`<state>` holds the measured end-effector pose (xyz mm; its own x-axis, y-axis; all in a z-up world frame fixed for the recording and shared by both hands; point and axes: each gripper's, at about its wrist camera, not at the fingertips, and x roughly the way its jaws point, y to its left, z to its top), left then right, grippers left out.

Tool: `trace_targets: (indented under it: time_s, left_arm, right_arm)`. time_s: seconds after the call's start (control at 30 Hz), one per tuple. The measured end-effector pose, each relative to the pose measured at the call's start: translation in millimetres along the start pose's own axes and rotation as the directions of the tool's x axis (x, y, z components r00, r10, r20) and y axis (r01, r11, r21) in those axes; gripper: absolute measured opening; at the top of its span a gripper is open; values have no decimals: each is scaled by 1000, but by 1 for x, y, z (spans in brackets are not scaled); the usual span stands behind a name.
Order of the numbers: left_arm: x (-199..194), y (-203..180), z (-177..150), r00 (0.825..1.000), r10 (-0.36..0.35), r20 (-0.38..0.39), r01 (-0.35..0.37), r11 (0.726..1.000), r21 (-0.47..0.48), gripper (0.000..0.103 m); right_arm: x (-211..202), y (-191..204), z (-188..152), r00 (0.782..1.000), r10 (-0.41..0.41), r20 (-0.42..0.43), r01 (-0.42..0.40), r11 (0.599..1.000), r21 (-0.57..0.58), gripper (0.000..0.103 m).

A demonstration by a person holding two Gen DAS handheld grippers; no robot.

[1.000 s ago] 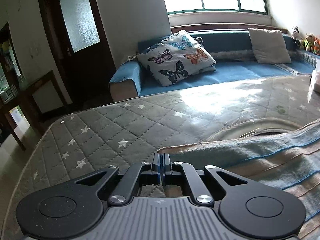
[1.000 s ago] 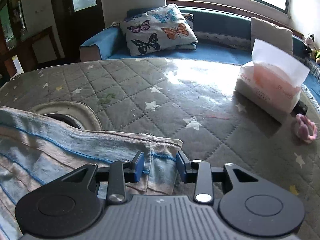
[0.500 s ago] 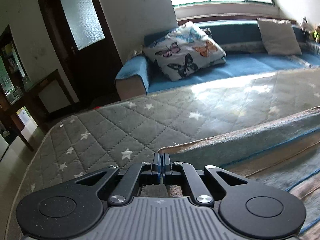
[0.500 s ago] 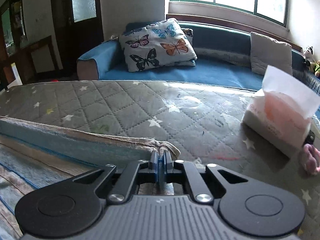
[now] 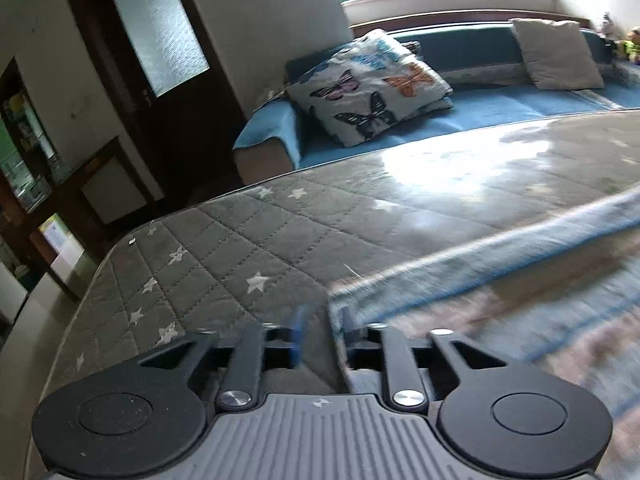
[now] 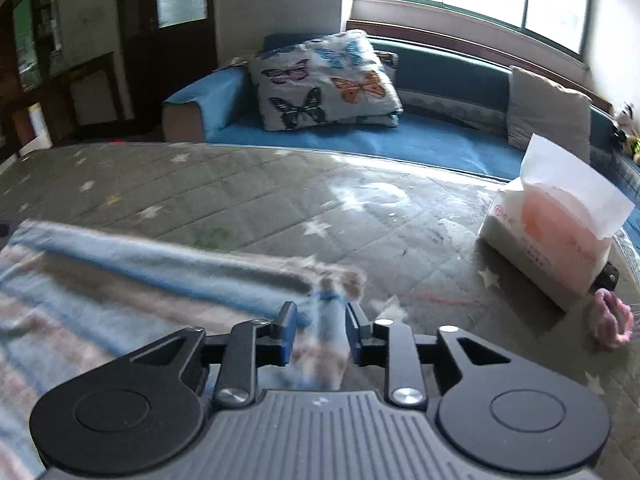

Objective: Fold clothes

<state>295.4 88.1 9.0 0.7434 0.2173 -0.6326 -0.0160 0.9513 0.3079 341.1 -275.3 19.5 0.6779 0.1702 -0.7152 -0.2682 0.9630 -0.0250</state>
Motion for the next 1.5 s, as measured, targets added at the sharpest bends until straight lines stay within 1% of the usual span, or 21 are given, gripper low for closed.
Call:
trace_targets:
  time_s: [0.1,0.17,0.3,0.43,0.57,0.73,0.8,0.9,0.93,0.97,1.0,1.03,1.1,1.13,1.17,1.23,1.27,1.4,1.5]
  left_arm:
    - [-30,-4,-14,1000,-25,16,25,1000,16,44]
    - [-49,-8,-24,999,-40,23,39,999,25,49]
    - [-92,-18,-46,995,-93,42,91,995,48,53]
    - [-135,-32,-70,984,-169,61,165,984,72,53]
    - [-176,-44,-94,964,-257,72,251,964,86,53]
    - [-215,-62,-125,932,-358,57,349,928,129,53]
    - [-225,-68,-136,918,-393,47,384,913,135,53]
    - [-230,-79,-148,913,-407,31,397,903,164,52]
    - [-231,-82,-152,911,-411,26,401,900,173,51]
    - [-230,-85,-155,915,-403,17,394,902,176,47]
    - [-229,-87,-157,919,-395,9,387,904,179,43]
    - [-227,-88,-159,918,-396,0,390,904,177,40]
    - [-223,-89,-162,921,-388,-19,385,906,177,23]
    - [-223,-87,-164,923,-384,-23,382,907,179,16]
    - [-223,-86,-167,923,-384,-26,383,907,178,5]
    - [-229,-84,-168,921,-390,-15,386,905,181,3]
    - [-234,-83,-168,919,-394,-2,388,902,190,1]
    - [-252,-81,-171,912,-409,20,395,890,229,1]
    - [-260,-83,-177,906,-424,9,407,875,262,1]
  right_arm:
    - [-28,15,-13,999,38,-7,-38,998,-45,34]
    - [-47,28,-24,997,69,-14,-70,994,-79,34]
    - [-86,60,-51,990,138,-33,-141,980,-142,35]
    - [-120,90,-79,975,213,-61,-221,956,-194,35]
    - [-148,117,-105,955,284,-87,-296,927,-232,35]
    - [-172,145,-136,928,347,-134,-371,888,-270,36]
    - [-176,153,-146,929,343,-142,-370,880,-296,36]
    - [-178,155,-152,935,329,-134,-354,885,-303,35]
    - [-179,156,-153,937,324,-131,-349,886,-306,34]
    - [-180,156,-155,939,319,-128,-344,887,-308,34]
    - [-181,157,-157,941,315,-125,-338,888,-310,30]
    - [-182,157,-159,943,310,-122,-333,890,-312,21]
    - [-184,159,-162,947,300,-117,-322,892,-317,12]
    - [-185,159,-164,948,296,-114,-317,893,-319,6]
    - [-185,160,-166,950,291,-111,-311,894,-321,4]
    - [-187,161,-170,954,281,-105,-300,896,-326,3]
    - [-190,161,-171,955,279,-100,-297,897,-328,3]
    - [-211,157,-172,957,278,-77,-287,896,-340,3]
    - [-213,159,-180,957,269,-104,-288,890,-352,3]
